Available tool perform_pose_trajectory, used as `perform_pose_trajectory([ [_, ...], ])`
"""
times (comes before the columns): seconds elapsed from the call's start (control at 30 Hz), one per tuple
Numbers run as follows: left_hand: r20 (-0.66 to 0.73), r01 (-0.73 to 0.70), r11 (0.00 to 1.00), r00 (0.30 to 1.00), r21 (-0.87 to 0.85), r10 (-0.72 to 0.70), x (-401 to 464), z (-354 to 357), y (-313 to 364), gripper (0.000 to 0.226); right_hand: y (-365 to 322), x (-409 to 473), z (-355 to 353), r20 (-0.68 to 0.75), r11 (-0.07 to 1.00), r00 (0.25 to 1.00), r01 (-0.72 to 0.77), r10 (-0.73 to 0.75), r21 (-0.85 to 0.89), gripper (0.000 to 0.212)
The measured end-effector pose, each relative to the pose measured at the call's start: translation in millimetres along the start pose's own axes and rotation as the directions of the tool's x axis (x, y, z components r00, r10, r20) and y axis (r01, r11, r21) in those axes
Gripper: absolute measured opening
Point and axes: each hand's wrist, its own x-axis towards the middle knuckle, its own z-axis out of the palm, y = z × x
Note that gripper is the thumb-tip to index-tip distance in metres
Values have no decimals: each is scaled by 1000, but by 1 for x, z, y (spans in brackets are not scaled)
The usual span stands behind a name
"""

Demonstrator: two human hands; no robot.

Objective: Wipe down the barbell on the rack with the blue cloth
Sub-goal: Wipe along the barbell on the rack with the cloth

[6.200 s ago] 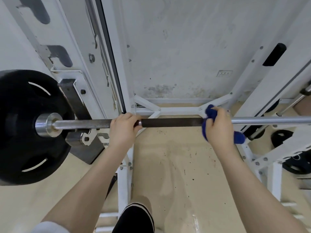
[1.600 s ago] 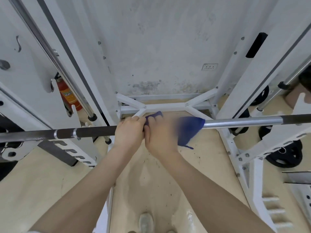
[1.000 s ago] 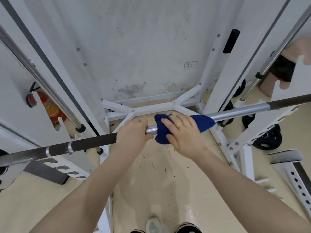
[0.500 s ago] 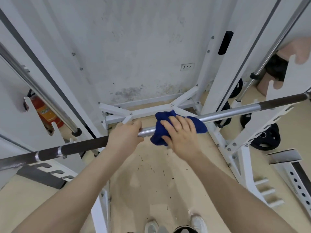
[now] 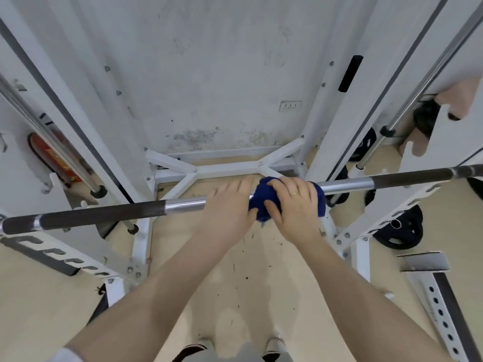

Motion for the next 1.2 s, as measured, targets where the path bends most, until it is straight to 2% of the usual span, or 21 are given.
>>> perform_pose_trajectory([
  [0.03, -13, 4, 999, 1000, 34, -4, 1, 5, 9, 55, 21, 4, -7, 8, 1000, 1000, -25, 25, -16, 36],
  [0.13, -42, 56, 988, 998, 145, -50, 3, 15, 23, 48, 83, 6, -27, 18, 955, 958, -284, 287, -82, 46],
  [0.2, -95, 92, 980, 993, 175, -76, 2, 20, 23, 40, 102, 2, -31, 25, 928, 932, -357, 361, -105, 52],
  [0.27, -185, 86, 975, 982, 207, -48, 1, 25, 23, 34, 93, 1, -29, 58, 916, 917, -387, 394, -111, 60],
  [0.3, -208, 91, 970, 977, 227, -43, 1, 29, 23, 34, 82, 2, -26, 75, 921, 922, -371, 381, -121, 66],
  [0.37, -237, 113, 964, 970, 240, -55, 0, 31, 25, 36, 65, -2, -18, 121, 959, 959, -235, 255, -161, 73],
  [0.47, -259, 147, 960, 962, 239, -83, -1, 32, 30, 35, 88, 0, -24, 173, 990, 983, 77, -55, -120, 63],
  [0.53, -269, 176, 964, 956, 198, -119, 0, 33, 31, 33, 124, 9, -34, 218, 981, 965, 167, -142, -101, 57],
  [0.6, -288, 204, 969, 945, 138, -157, 0, 36, 32, 32, 157, 11, -43, 228, 987, 972, 92, -60, -134, 53],
  [0.7, -347, 250, 965, 914, 78, -208, 1, 40, 36, 28, 180, 5, -45, 145, 985, 989, -16, 41, -170, 54],
  [0.83, -391, 283, 958, 888, 55, -240, 1, 41, 39, 24, 136, 15, -37, 84, 944, 947, -295, 309, -144, 60],
  [0.87, -395, 280, 958, 888, 56, -236, 1, 41, 38, 25, 122, 18, -36, 87, 936, 938, -323, 337, -141, 59],
  [1.0, -408, 275, 957, 887, 87, -218, 0, 44, 33, 33, 59, 11, -24, 48, 977, 976, -208, 210, -44, 39],
  [1.07, -375, 277, 958, 898, 73, -231, -4, 45, 32, 43, 23, 10, -14, 54, 995, 994, -97, 95, 19, 35],
  [1.13, -333, 245, 969, 914, 0, -232, -8, 37, 29, 51, -4, 10, -12, -1, 990, 999, 52, -52, 129, 33],
  [1.2, -282, 237, 954, 917, -183, -282, -10, 23, 23, 57, -16, 11, -20, -86, 955, 986, 159, -141, 250, 32],
])
